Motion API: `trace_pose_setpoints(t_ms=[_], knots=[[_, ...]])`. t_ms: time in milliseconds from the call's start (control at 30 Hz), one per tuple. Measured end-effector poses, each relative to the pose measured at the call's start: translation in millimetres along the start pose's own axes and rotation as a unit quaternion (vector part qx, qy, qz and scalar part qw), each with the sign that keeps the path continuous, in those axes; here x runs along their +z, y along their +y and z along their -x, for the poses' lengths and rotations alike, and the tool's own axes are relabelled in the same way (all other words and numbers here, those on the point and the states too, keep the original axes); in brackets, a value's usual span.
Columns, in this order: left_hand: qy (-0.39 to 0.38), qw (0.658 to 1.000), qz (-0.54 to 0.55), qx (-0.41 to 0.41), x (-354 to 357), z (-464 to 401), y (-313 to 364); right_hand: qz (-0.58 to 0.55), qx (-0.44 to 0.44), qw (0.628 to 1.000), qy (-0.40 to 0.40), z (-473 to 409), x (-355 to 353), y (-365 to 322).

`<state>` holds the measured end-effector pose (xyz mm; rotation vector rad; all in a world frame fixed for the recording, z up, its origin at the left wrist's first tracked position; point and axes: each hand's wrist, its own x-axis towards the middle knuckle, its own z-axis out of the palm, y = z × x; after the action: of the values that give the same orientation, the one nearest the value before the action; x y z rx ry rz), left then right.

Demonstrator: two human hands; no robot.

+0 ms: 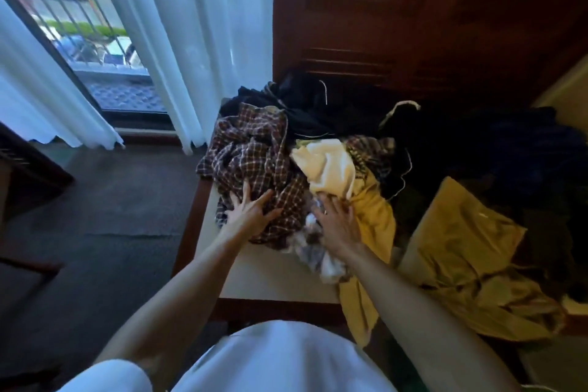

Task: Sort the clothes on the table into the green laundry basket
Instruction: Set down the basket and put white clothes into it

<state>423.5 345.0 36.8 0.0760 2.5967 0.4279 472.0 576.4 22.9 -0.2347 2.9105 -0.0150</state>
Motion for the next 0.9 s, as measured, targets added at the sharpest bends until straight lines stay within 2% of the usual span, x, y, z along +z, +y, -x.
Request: trace_pose_setpoints(t_ms=[133, 267, 333, 400, 467, 533, 600, 633, 667, 733, 767, 833, 900], knots=[[0.019, 1.0, 0.005, -0.008, 8.4, 4.8, -16.2, -0.016, 0.06, 0.997, 0.047, -14.7, -14.8, 46.8], [0.015, 0.999, 0.029, -0.012, 13.7, 21.9, -26.3, -0.16, 0.154, 0.972, 0.083, -52.8, -46.9, 74.9], [0.006, 0.998, 0.053, -0.016, 20.9, 40.0, -30.4, -0.153, 0.173, 0.969, 0.089, -71.9, -65.6, 77.5], [0.02, 0.998, 0.059, -0.015, 31.5, 61.9, -35.0, -0.14, 0.157, 0.971, 0.117, -85.3, -92.0, 75.7], [0.037, 0.997, 0.06, -0.013, 39.5, 80.9, -38.0, -0.175, 0.114, 0.961, 0.182, -88.4, -118.3, 69.1], [0.045, 0.997, 0.056, -0.021, 40.2, 93.6, -38.3, -0.228, 0.025, 0.942, 0.244, -77.0, -130.2, 54.7], [0.09, 0.995, 0.02, -0.028, 32.7, 100.2, -35.7, -0.218, -0.087, 0.935, 0.268, -54.0, -121.1, 28.7], [0.133, 0.991, 0.011, -0.029, 25.5, 100.3, -33.6, -0.194, -0.136, 0.941, 0.243, -42.4, -107.6, 13.9], [0.175, 0.984, 0.005, -0.023, 15.8, 97.9, -30.6, -0.17, -0.164, 0.956, 0.173, -32.7, -91.7, 0.2], [0.222, 0.975, -0.01, -0.004, -2.2, 84.2, -25.0, -0.106, -0.158, 0.981, -0.032, -20.9, -57.1, -19.9], [0.225, 0.974, -0.019, 0.003, -9.8, 74.2, -22.3, -0.063, -0.151, 0.98, -0.109, -19.4, -41.6, -25.8], [0.209, 0.977, -0.034, 0.023, -18.5, 51.1, -21.8, 0.007, -0.143, 0.978, -0.154, -21.6, -26.0, -36.9], [0.169, 0.984, -0.046, 0.04, -17.6, 30.3, -28.6, 0.019, -0.096, 0.985, -0.141, -27.7, -24.0, -44.2]])
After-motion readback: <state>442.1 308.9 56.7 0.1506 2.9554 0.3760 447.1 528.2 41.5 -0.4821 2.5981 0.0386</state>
